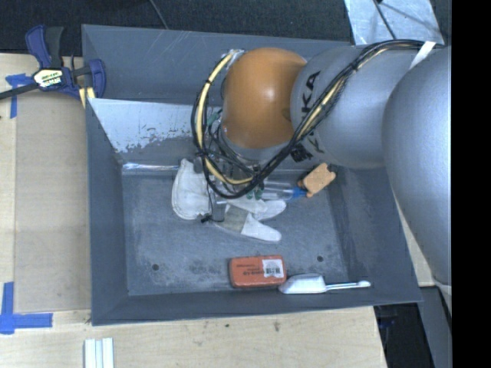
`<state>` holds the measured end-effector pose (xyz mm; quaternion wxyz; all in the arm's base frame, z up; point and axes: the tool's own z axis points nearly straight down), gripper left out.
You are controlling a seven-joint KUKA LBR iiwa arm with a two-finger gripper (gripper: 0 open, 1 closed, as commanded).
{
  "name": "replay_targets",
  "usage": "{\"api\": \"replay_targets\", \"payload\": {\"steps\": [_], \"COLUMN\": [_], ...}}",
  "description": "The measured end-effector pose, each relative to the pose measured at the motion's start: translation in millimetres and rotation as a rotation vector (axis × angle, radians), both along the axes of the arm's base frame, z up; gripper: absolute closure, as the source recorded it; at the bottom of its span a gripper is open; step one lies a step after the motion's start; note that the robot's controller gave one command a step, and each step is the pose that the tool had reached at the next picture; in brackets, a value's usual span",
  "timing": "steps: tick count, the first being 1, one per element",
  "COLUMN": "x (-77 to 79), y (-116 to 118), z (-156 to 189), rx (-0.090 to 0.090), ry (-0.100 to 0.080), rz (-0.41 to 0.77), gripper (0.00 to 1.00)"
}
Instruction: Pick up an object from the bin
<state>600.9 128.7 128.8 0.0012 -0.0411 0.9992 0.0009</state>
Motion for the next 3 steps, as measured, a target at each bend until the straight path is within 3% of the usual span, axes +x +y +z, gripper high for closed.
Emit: {"api": "replay_targets", "payload": {"steps": [1, 2, 3], "x": [5.3, 5.3, 2.9], "y": [-16.3, -16.4, -13.7], "z": [-30.1, -30.0, 117.3], "rx": [-0.001, -0.001, 0.0], "ry": [0.003, 0.003, -0.001], "rz": [-0.307, -0.307, -0.322], "gripper": [1.0, 1.0, 1.0]}}
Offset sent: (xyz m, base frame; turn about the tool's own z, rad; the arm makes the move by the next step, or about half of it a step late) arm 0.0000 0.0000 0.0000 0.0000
